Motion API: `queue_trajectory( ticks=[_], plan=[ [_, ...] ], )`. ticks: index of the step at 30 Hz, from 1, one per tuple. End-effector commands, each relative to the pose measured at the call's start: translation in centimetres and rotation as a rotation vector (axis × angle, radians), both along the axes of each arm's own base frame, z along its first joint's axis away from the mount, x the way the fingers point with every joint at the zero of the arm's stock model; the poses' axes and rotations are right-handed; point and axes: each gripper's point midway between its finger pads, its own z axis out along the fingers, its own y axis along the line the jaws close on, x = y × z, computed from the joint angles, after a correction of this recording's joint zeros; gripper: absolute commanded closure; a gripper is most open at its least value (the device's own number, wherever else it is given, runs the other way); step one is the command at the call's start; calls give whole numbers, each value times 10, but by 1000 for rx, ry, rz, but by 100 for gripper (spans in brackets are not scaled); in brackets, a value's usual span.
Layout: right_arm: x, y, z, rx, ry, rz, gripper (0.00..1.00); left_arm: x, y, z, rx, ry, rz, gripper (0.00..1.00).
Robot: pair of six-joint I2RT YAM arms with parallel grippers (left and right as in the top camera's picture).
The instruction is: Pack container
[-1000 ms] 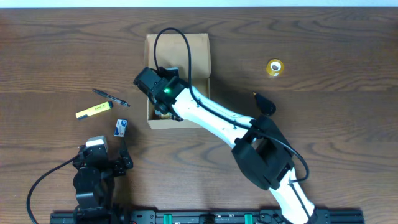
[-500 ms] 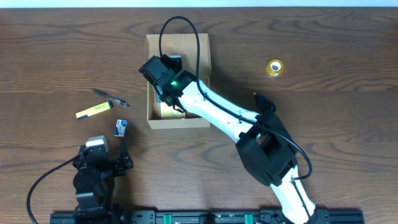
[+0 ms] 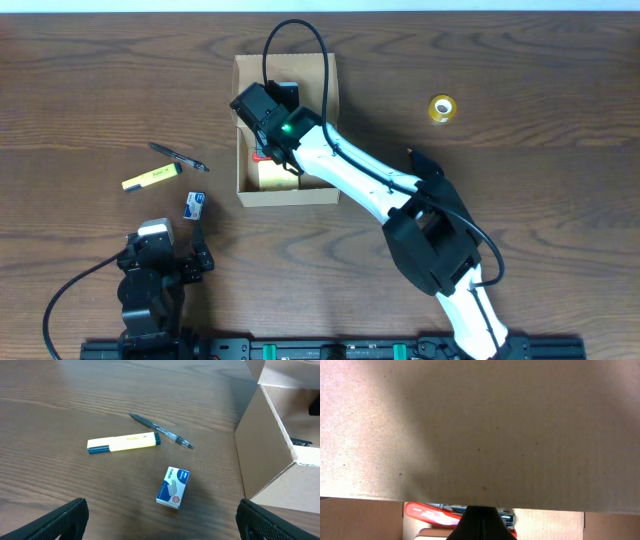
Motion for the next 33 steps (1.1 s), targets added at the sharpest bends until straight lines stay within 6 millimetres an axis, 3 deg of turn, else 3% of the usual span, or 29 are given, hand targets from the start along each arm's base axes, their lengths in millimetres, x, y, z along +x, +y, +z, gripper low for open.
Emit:
queue_trajectory(
  ticks=[1, 15, 23, 33],
  plan=[
    [7, -9, -7, -32, -8, -16, 99, 0, 2, -6, 6, 11, 9, 5],
    [8, -9, -19, -42, 2, -17, 99, 0, 2, -6, 6, 11, 9, 5],
    [0, -12, -38, -70, 55, -9, 99, 0, 2, -6, 6, 11, 9, 5],
    [-6, -17, -42, -95, 86, -7, 99, 0, 2, -6, 6, 11, 9, 5]
  ],
)
